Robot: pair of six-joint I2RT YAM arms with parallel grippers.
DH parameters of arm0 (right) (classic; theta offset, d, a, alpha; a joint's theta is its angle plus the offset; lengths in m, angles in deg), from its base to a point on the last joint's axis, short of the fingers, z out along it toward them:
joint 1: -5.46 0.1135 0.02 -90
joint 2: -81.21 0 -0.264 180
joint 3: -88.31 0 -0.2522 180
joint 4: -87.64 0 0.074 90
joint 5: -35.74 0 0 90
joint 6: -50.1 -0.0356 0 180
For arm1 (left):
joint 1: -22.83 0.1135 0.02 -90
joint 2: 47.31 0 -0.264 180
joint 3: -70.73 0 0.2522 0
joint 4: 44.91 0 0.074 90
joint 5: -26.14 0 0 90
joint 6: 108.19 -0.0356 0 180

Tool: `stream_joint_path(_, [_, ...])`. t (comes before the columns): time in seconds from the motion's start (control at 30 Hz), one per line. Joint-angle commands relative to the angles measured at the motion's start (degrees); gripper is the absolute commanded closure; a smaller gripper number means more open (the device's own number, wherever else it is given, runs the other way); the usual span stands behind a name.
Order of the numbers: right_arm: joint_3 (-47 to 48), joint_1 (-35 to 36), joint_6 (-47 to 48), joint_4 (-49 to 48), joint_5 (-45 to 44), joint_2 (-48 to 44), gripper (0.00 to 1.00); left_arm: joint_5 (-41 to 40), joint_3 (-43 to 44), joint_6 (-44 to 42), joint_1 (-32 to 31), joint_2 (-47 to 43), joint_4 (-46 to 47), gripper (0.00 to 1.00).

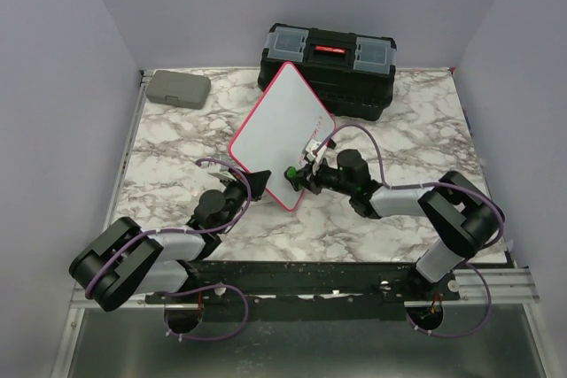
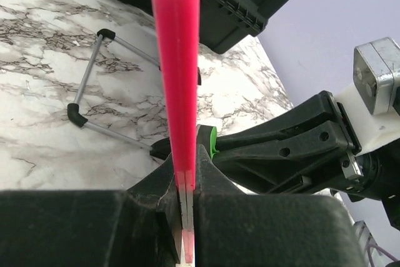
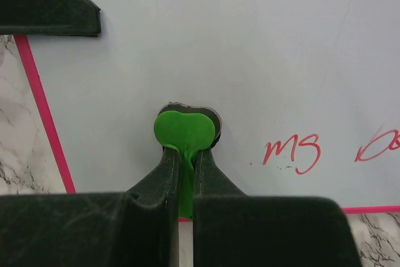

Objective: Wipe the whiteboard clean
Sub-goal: Erase the whiteboard at the whiteboard stand.

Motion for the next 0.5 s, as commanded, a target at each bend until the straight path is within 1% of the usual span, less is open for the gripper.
stream_joint_path(0.0, [3.99, 1.66, -3.57, -1.74, -2.78, 2.2, 0.99, 6.16, 2.58, 3.49, -1.4, -0.56, 6.19, 1.0])
stream_joint_path(0.2, [7.93, -3.94, -3.36, -2.93, -4.97, 4.26, 0.99, 6.16, 2.05, 3.29, -1.4, -1.56, 5.59, 1.0])
stream_joint_path(0.37, [6.27, -6.84, -0.34, -2.11, -4.72, 5.05, 0.99, 6.07, 1.9, 3.04, -1.33, -1.72, 5.56, 1.0])
stream_joint_path(0.47, [3.6, -6.87, 1.69, -1.13, -1.36, 5.59, 0.99, 6.0, 1.7, 3.19, -1.32, -1.42, 6.21, 1.0])
